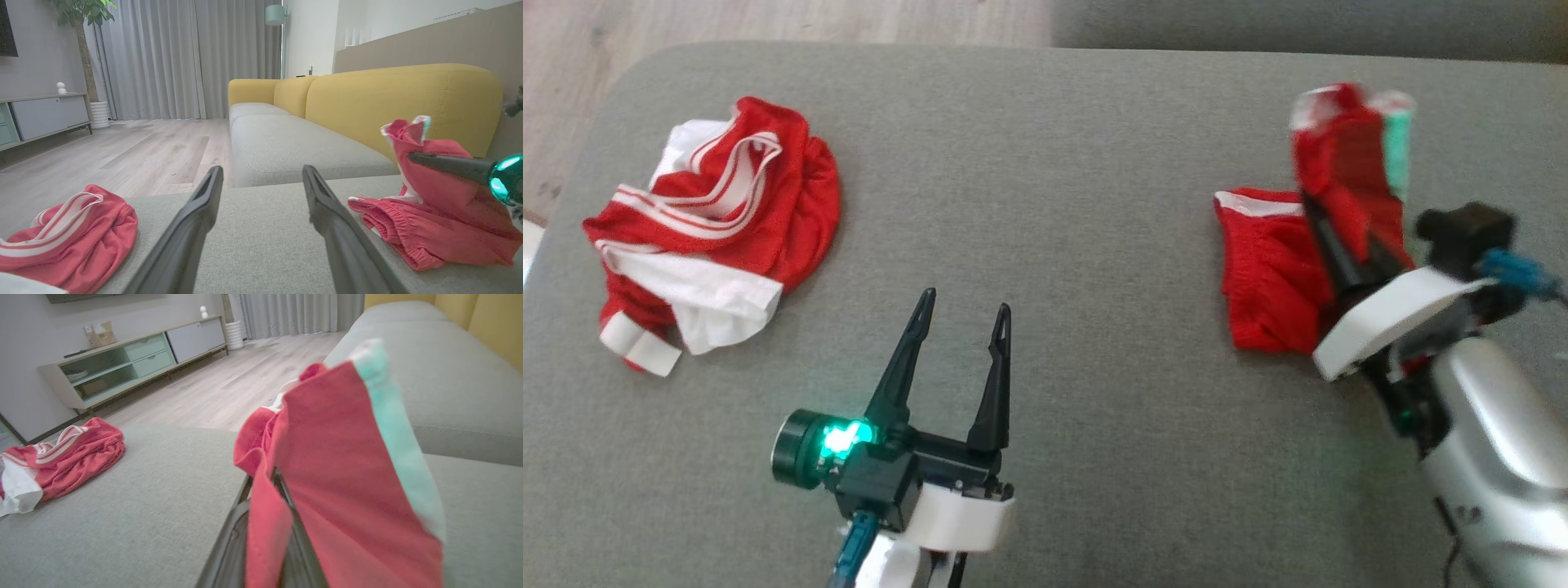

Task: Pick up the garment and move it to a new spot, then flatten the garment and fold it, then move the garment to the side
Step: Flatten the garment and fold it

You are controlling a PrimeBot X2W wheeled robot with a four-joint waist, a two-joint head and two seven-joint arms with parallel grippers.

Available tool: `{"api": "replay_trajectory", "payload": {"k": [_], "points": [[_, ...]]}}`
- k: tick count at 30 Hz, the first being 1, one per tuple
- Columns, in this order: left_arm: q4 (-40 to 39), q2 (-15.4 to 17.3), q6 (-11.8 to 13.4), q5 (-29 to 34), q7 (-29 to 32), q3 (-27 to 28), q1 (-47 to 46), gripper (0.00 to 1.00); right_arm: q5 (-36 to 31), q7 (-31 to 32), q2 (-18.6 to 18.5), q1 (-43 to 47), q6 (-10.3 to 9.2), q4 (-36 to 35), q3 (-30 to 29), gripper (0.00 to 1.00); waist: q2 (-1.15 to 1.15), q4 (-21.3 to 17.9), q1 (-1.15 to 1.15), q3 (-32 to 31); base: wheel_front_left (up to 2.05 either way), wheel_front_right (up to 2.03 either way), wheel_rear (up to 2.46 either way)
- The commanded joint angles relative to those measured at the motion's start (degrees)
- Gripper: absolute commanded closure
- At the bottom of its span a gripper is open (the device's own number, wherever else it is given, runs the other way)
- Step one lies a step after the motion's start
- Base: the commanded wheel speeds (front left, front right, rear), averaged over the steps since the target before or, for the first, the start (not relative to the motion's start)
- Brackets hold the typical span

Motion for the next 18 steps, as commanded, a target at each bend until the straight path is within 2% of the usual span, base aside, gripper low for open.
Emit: {"api": "replay_trajectory", "payload": {"k": [1, 4, 5, 6, 7, 10, 14, 18], "points": [[-1.70, 0.16, 0.04, -0.79, -0.28, 1.14, -0.98, 0.00, 0.47, -0.22, 0.83, -1.39, 0.22, -0.69, 2.16, 1.00, 0.00, 0.97, 0.00, -0.16, 0.00, 0.00, 0.00], [-1.63, 0.16, 0.17, -1.02, -0.28, 0.98, -0.96, 0.00, 0.97, -0.44, 2.22, -1.22, 0.22, 0.89, 4.08, 1.00, 0.00, 1.47, 0.00, -0.25, 0.00, 0.00, 0.00], [-1.57, 0.16, 0.19, -1.10, -0.28, 0.91, -0.95, 0.00, 1.36, -0.77, 2.90, -1.13, 0.22, 1.67, 4.80, 0.69, 0.00, 1.73, 0.00, -0.32, 0.00, 0.00, 0.00], [-1.50, 0.16, 0.22, -1.16, -0.28, 0.87, -0.91, 0.00, 1.70, -1.23, 3.52, -1.06, 0.22, 2.40, 5.39, 0.11, 0.00, 1.93, 0.00, -0.39, 0.00, 0.00, 0.00], [-1.42, 0.16, 0.23, -1.20, -0.28, 0.85, -0.86, 0.00, 1.86, -1.95, 4.06, -1.00, 0.22, 3.03, 5.77, 0.00, 0.00, 2.10, 0.00, -0.51, 0.00, 0.00, 0.00], [-1.16, 0.16, 0.36, -1.29, -0.28, 1.01, -0.47, 0.00, 2.43, -4.94, 5.27, -0.41, 0.22, 3.93, 6.38, 0.00, 0.00, 2.26, 0.00, -1.22, 0.00, 0.00, 0.00], [-1.21, 0.16, 0.65, -1.33, -0.28, 1.88, 0.80, 0.00, 2.08, -9.86, 5.11, 1.69, 0.22, 2.99, 5.99, 0.00, 0.00, 1.46, 0.00, -2.93, 0.00, 0.00, 0.00], [-1.94, 0.16, 0.87, -1.40, -0.28, 3.70, 2.97, 0.00, -1.48, -13.35, 3.62, 5.30, 0.22, 0.09, 2.03, 0.00, 0.00, -0.51, 0.00, -5.18, 0.00, 0.00, 0.00]]}}
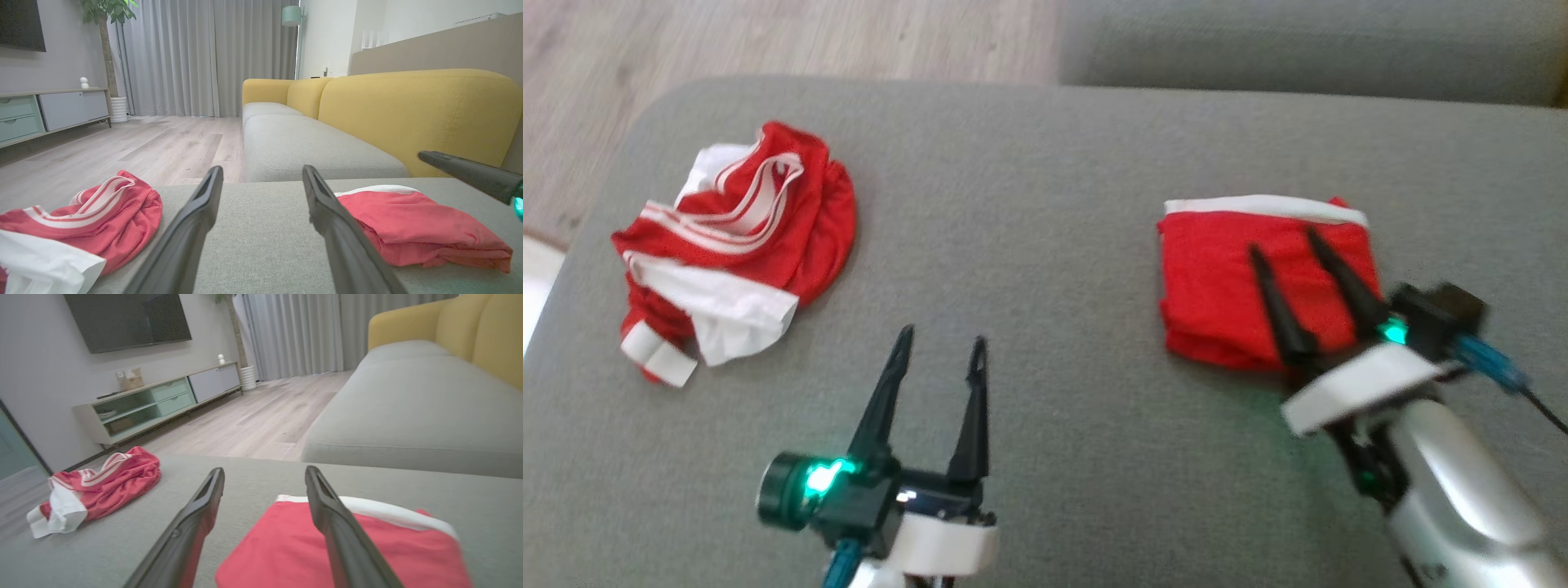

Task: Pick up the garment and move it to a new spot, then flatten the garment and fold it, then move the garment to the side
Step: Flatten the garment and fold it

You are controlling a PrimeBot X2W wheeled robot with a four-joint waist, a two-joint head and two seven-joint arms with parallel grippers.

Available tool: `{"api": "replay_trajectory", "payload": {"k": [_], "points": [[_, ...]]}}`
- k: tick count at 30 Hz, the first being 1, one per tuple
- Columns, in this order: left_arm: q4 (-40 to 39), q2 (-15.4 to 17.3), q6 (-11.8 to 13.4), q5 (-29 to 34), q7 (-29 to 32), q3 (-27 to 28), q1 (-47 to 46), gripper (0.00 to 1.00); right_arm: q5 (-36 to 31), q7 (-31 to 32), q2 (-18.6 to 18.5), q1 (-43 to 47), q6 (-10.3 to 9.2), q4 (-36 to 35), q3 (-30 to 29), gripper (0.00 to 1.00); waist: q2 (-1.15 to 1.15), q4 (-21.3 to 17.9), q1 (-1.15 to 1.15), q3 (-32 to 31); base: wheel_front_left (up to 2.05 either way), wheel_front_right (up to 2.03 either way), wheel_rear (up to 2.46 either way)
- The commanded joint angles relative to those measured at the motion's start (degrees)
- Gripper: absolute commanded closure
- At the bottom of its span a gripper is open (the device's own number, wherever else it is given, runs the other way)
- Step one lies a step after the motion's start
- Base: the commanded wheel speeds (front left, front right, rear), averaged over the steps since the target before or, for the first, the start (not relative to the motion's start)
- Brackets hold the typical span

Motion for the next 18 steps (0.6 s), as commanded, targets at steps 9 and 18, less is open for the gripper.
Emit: {"api": "replay_trajectory", "payload": {"k": [9, 18], "points": [[-3.41, 0.14, -0.18, -0.03, -0.29, 6.15, 5.14, 0.00, -10.85, -1.23, 3.08, 17.50, 0.22, -15.31, -14.62, 0.00, 0.00, -4.20, 0.00, -5.74, 0.00, 0.00, 0.00], [-4.06, 0.14, -1.13, 1.81, -0.29, 9.45, 10.68, 0.00, -14.66, -1.24, 6.34, 26.66, 0.22, -18.21, -17.51, 0.00, 0.00, -5.55, 0.00, -8.18, 0.00, 0.00, 0.00]]}}
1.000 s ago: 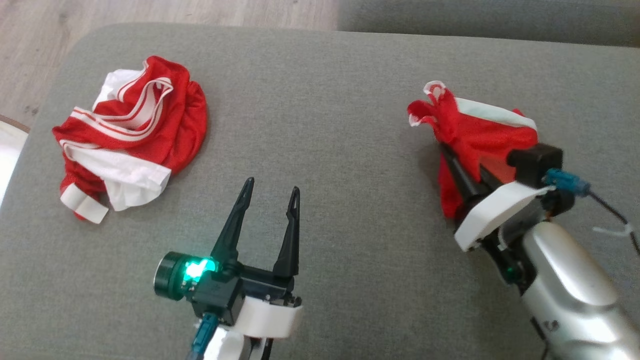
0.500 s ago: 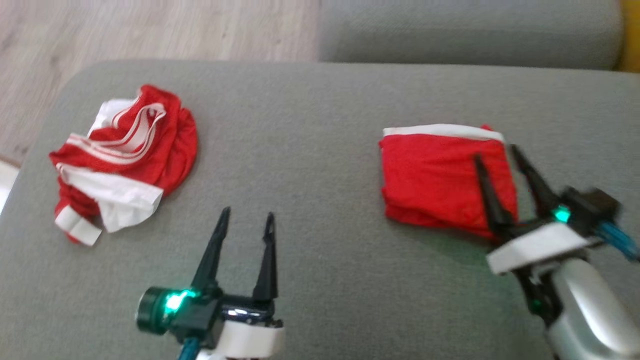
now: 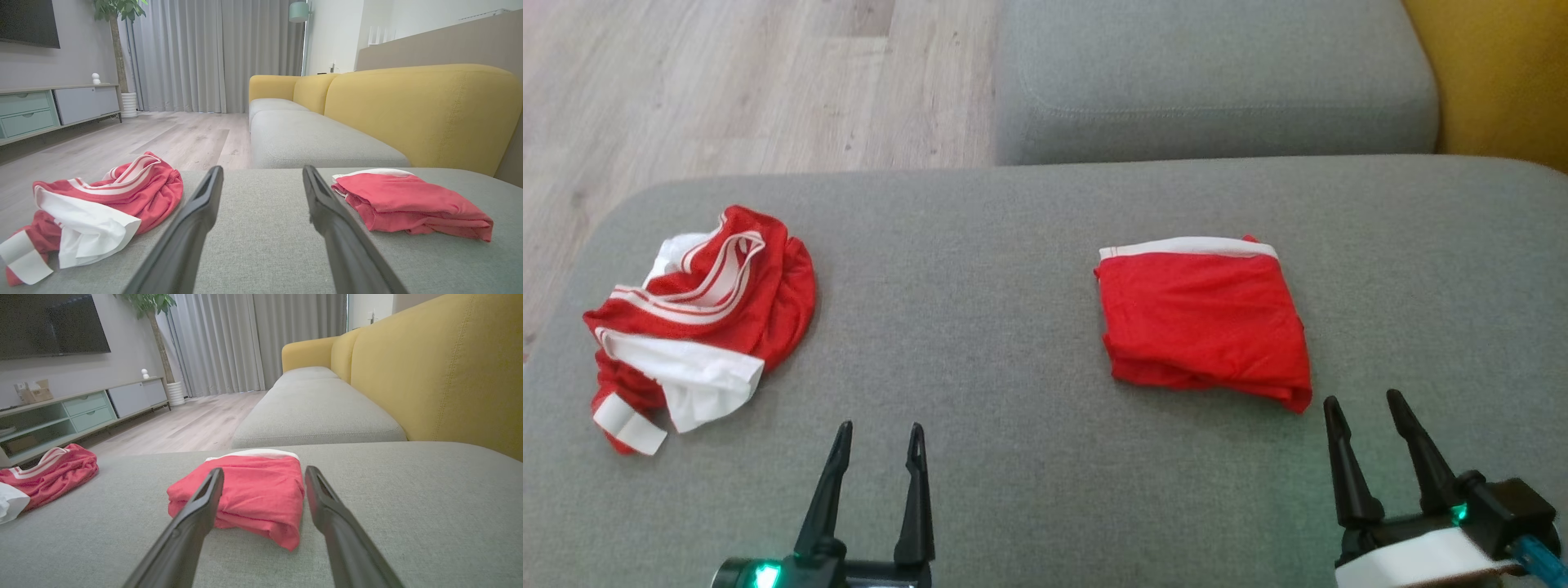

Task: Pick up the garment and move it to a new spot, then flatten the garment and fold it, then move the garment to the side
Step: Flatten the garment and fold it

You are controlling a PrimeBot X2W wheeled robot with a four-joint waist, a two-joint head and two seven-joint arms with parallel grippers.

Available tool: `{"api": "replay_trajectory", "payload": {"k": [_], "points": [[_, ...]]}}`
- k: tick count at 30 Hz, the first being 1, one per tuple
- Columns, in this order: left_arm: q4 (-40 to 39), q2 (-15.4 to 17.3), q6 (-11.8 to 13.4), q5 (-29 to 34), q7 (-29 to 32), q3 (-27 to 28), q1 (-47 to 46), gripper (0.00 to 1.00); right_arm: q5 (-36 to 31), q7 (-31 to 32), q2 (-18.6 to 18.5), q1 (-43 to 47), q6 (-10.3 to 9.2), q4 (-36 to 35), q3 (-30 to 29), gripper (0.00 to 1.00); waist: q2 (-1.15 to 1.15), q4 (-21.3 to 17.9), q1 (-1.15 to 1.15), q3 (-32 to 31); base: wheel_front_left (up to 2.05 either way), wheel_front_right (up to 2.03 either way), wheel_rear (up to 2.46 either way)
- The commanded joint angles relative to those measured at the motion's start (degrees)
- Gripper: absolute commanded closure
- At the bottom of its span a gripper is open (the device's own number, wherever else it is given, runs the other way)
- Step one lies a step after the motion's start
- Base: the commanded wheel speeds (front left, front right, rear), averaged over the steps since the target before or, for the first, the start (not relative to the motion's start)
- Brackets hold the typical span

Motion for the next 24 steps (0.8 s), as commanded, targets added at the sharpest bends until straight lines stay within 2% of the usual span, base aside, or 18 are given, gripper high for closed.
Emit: {"api": "replay_trajectory", "payload": {"k": [1, 24], "points": [[-2.10, -0.11, -0.27, 0.51, -0.29, 2.13, -1.65, 0.00, -0.63, -0.59, -0.42, -1.44, 0.22, -2.21, 0.78, 0.00, 0.00, -0.14, 0.01, -0.23, 0.00, 0.00, 0.00], [-0.18, -0.11, -1.07, 1.00, -0.29, 2.56, -1.52, 0.00, -0.89, -0.60, 0.14, -1.33, 0.22, -1.52, -0.03, 0.00, 0.00, -0.70, 0.01, -0.90, 0.00, 0.00, 0.00]]}}
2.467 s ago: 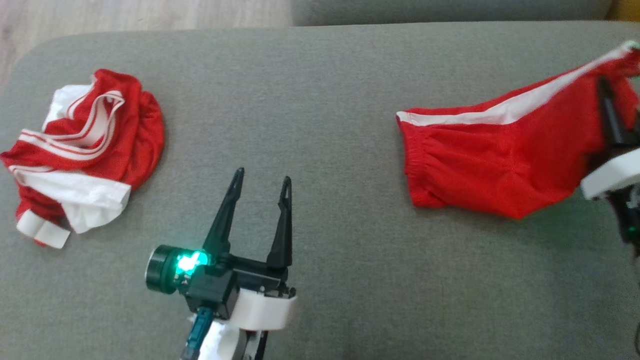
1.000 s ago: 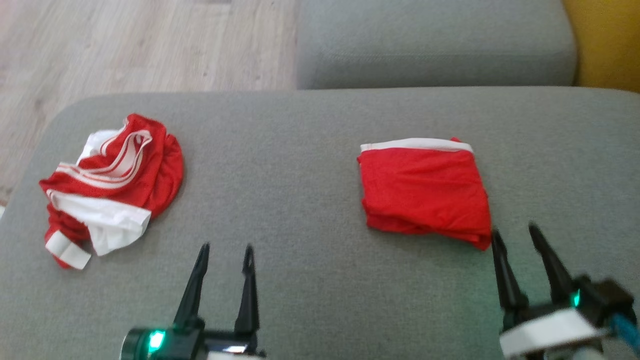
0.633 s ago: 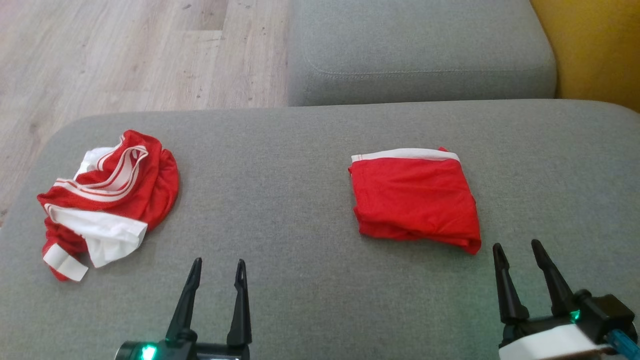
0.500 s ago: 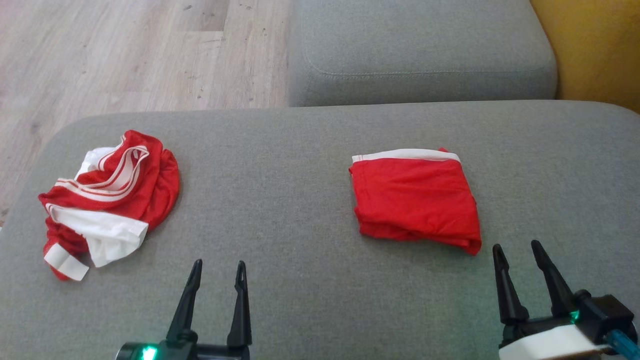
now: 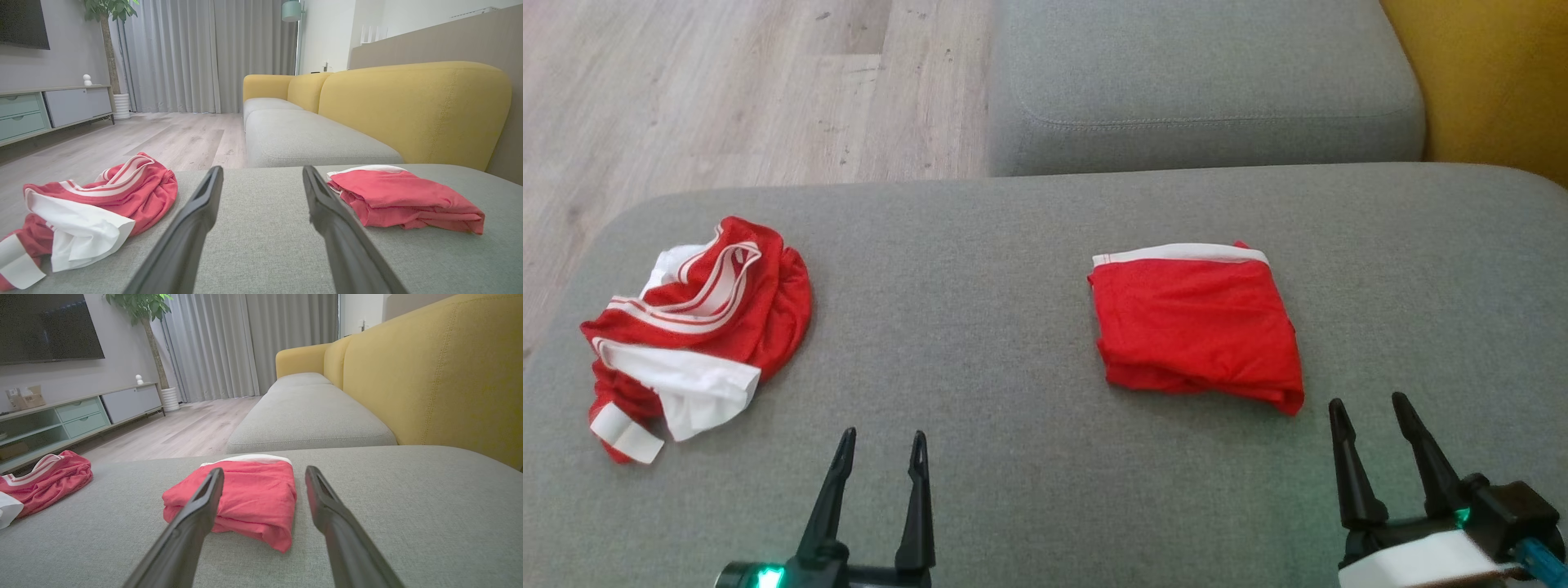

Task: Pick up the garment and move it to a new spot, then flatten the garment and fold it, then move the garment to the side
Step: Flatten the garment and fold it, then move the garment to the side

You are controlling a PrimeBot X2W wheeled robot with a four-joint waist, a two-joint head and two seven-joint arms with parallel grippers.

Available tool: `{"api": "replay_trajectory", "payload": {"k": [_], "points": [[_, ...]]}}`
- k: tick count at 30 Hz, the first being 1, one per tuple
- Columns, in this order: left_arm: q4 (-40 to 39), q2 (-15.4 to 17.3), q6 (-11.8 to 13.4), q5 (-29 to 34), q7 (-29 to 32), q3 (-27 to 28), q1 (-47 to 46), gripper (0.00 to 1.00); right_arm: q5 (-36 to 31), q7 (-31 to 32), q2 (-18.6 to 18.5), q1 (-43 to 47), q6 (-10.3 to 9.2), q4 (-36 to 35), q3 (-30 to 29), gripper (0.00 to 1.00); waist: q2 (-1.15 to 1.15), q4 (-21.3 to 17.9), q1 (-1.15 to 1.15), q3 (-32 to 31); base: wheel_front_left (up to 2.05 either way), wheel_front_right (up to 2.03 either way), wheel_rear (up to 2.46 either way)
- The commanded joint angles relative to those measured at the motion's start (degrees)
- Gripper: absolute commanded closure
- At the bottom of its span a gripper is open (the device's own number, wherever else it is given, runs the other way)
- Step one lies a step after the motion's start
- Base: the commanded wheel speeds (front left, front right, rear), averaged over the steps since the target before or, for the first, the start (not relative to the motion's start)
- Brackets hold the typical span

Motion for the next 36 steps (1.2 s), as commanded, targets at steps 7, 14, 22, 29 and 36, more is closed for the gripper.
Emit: {"api": "replay_trajectory", "payload": {"k": [7, 14, 22, 29, 36], "points": [[-1.15, -0.11, 0.10, 0.42, -0.29, 2.24, -1.99, 0.00, -0.73, -0.60, -0.40, -1.46, 0.22, -1.61, 0.66, 0.00, 0.00, 0.00, 0.00, -0.16, 0.00, 0.00, 0.00], [-1.08, -0.12, 0.03, 0.78, -0.29, 1.90, -2.11, 0.00, -0.80, -0.60, -0.64, -1.23, 0.22, -1.65, 0.88, 0.00, 0.00, 0.06, 0.00, -0.05, 0.00, 0.00, 0.00], [-1.54, -0.12, 0.00, 1.00, -0.29, 1.28, -2.45, 0.00, -0.82, -0.60, -1.22, -1.60, 0.22, -1.24, 1.11, 0.00, 0.00, 0.55, 0.00, 1.69, 0.00, 0.00, 0.00], [-1.96, -0.12, -0.12, 1.31, -0.29, -0.04, -4.13, 0.00, 0.06, -0.60, -2.83, -6.26, 0.22, 2.40, -0.04, 0.00, 0.00, 1.33, 0.00, 6.28, 0.00, 0.00, 0.00], [-2.32, -0.12, 0.25, 0.81, -0.29, -2.56, -8.04, 0.00, 2.00, 2.98, -4.34, -18.06, 0.22, 10.90, -2.31, 0.00, 0.00, 2.05, 0.00, 12.69, 0.00, 0.00, 0.00]]}}
